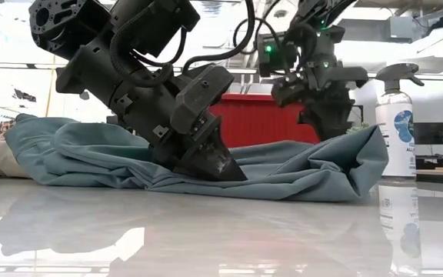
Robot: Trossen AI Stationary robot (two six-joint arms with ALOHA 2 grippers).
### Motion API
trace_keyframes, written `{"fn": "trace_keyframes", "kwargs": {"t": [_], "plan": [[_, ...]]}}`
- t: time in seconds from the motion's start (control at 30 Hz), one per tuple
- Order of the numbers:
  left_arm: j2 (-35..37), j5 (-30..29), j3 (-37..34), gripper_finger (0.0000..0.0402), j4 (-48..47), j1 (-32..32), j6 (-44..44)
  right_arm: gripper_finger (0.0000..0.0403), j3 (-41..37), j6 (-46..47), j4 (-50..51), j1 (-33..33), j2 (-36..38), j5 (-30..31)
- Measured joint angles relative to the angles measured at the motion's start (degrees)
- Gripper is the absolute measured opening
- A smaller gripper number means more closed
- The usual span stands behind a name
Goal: Fold Laundry from Bin
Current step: Fold the blue pants in the red bin
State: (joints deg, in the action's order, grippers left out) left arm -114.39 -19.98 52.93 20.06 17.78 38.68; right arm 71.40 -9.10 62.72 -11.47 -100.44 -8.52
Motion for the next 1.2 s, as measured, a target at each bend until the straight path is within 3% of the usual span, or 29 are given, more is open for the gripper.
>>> {"fn": "trace_keyframes", "kwargs": {"t": [0.17,0.27,0.37,0.47,0.63,0.7,0.9,1.2], "plan": [[0.0,0.1,0.0,0.0,-0.1,0.0,0.2,0.0178,-1.3,0.3,3.2,-3.5,0.4,-1.2],[0.0,0.1,0.0,0.0,-0.2,0.0,0.2,0.018,-3.0,2.7,6.3,-4.7,3.1,-6.7],[0.0,0.1,0.0,0.0,-0.1,0.0,0.2,0.0173,-7.3,8.5,5.7,-3.5,9.2,-11.4],[0.0,0.1,0.0,0.0,-0.1,0.0,0.2,0.0167,-14.7,17.8,0.5,1.2,17.8,-11.1],[0.0,0.2,-0.1,0.0,-0.1,0.0,0.3,0.0167,-27.3,39.4,-25.4,12.7,29.2,-0.8],[0.0,0.3,-0.1,0.0,-0.1,0.0,0.3,0.0167,-30.3,45.4,-31.9,17.1,30.4,7.0],[0.0,0.6,-0.1,0.0,-0.1,-0.2,0.2,0.0166,-32.3,51.9,-32.1,26.2,27.0,21.8],[3.2,5.4,-0.3,0.0,2.5,-1.1,-0.6,0.0166,-32.2,55.9,-35.7,31.9,18.3,25.2]]}}
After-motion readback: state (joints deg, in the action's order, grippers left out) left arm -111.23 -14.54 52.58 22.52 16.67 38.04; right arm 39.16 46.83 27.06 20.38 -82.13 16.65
